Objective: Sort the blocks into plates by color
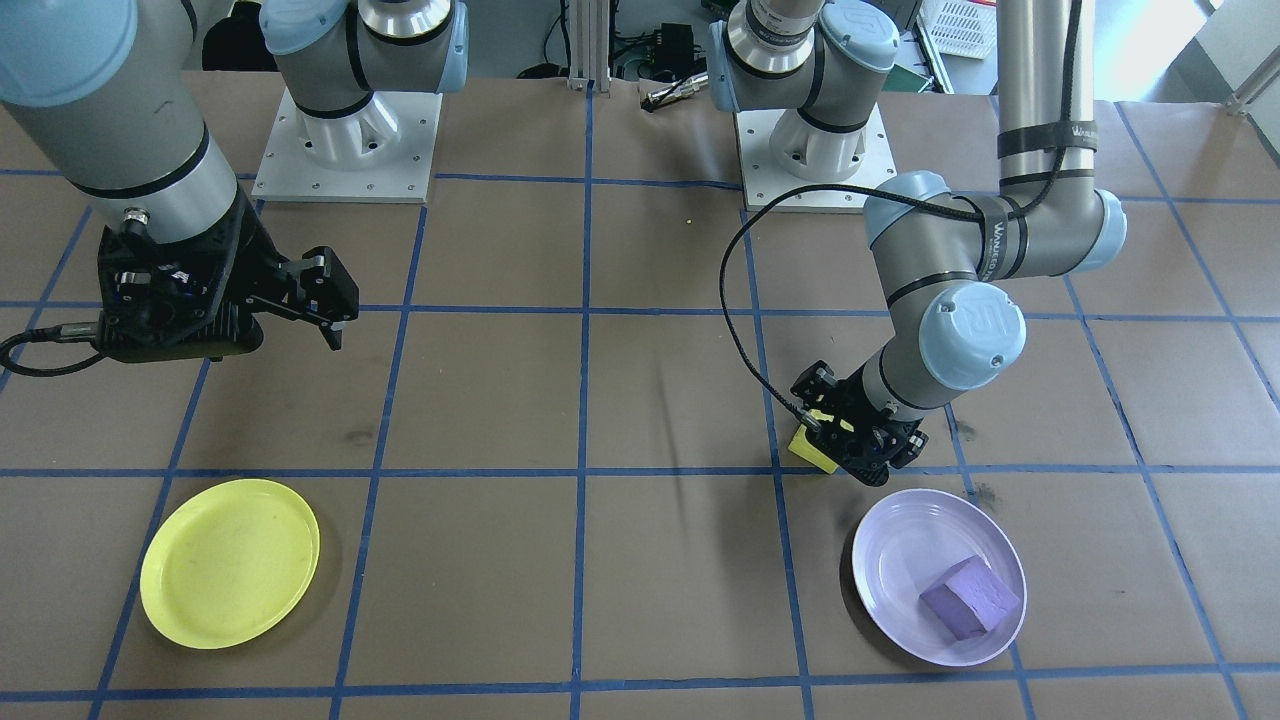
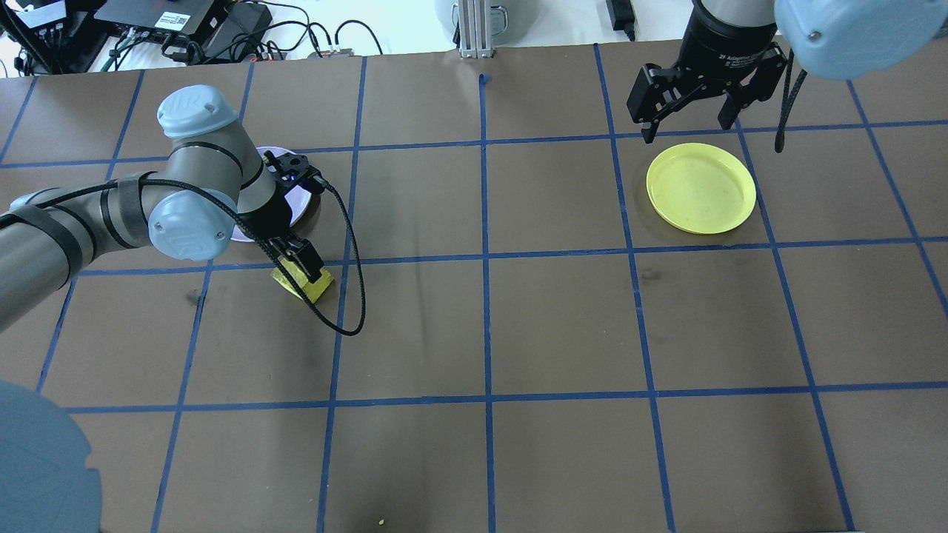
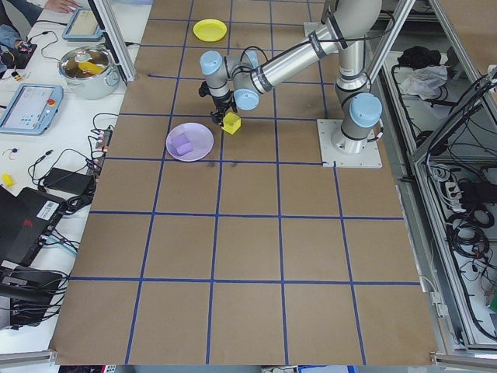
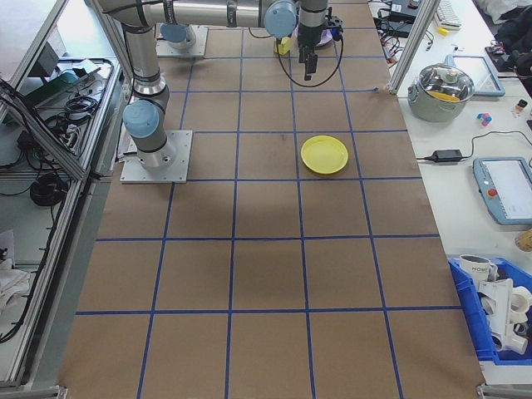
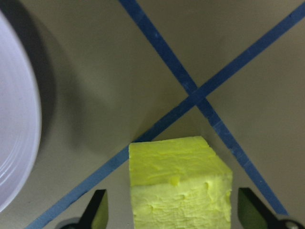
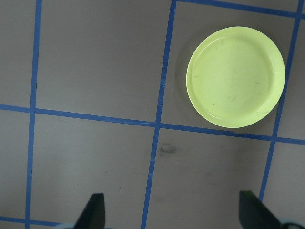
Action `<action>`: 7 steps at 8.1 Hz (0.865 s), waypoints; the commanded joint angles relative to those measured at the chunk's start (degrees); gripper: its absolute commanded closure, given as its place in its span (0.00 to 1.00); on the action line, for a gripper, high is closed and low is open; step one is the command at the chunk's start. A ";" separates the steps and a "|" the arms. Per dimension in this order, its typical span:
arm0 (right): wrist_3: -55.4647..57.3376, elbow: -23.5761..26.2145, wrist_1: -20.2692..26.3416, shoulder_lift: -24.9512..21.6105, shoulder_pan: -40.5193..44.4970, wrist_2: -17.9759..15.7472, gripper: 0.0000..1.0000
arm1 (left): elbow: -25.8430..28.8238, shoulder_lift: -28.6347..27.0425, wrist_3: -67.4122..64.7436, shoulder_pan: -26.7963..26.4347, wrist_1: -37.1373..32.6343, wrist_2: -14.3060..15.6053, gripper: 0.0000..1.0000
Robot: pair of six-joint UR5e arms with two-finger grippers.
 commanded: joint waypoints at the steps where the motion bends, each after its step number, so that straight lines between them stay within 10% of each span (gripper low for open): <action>1: 0.01 0.00 0.07 0.01 -0.03 0.00 0.00 | -1.36 -1.58 -0.16 0.36 3.81 -0.03 0.05; 2: -0.08 0.00 -0.02 0.01 -0.03 -0.09 0.00 | -1.37 -1.67 -0.25 0.36 4.62 -0.11 0.09; 4: -0.08 0.00 -0.02 0.01 -0.03 -0.09 0.00 | -1.19 -1.59 -1.39 0.36 4.80 0.41 0.84; 7: 0.01 0.00 -0.02 0.01 -0.03 -0.09 0.00 | -0.67 1.57 -21.83 -1.73 0.61 -0.11 0.95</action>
